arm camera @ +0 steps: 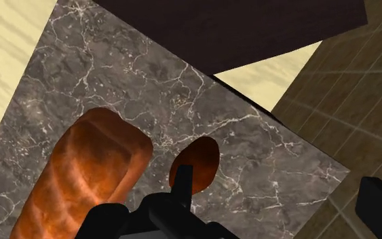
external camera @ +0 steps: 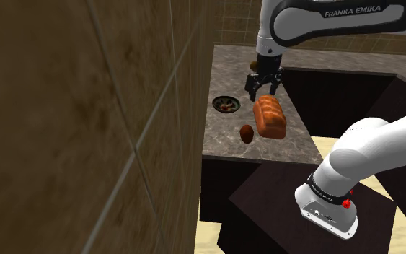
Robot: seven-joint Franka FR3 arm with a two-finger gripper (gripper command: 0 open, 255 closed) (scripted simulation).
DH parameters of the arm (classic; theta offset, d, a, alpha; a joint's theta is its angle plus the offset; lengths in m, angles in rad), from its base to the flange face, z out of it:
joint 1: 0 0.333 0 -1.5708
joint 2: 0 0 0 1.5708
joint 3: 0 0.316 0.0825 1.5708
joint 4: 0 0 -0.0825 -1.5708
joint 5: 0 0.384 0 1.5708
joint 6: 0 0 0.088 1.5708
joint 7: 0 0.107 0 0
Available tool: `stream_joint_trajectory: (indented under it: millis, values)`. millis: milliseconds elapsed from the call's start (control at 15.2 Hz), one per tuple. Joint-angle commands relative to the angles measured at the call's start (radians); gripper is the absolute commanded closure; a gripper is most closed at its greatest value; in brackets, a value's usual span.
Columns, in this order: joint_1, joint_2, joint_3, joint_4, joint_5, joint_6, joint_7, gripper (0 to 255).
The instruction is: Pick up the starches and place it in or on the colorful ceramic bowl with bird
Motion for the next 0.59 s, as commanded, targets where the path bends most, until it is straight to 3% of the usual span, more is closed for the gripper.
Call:
stream_joint_trajectory:
  millis: [0, 528]
  values:
    - [-0.019, 0.049, 0.021, -0.026, -0.009, 0.064, 0.054, 0]
    - [-0.102, 0.299, 0.092, -0.072, -0.079, 0.297, 0.281, 0]
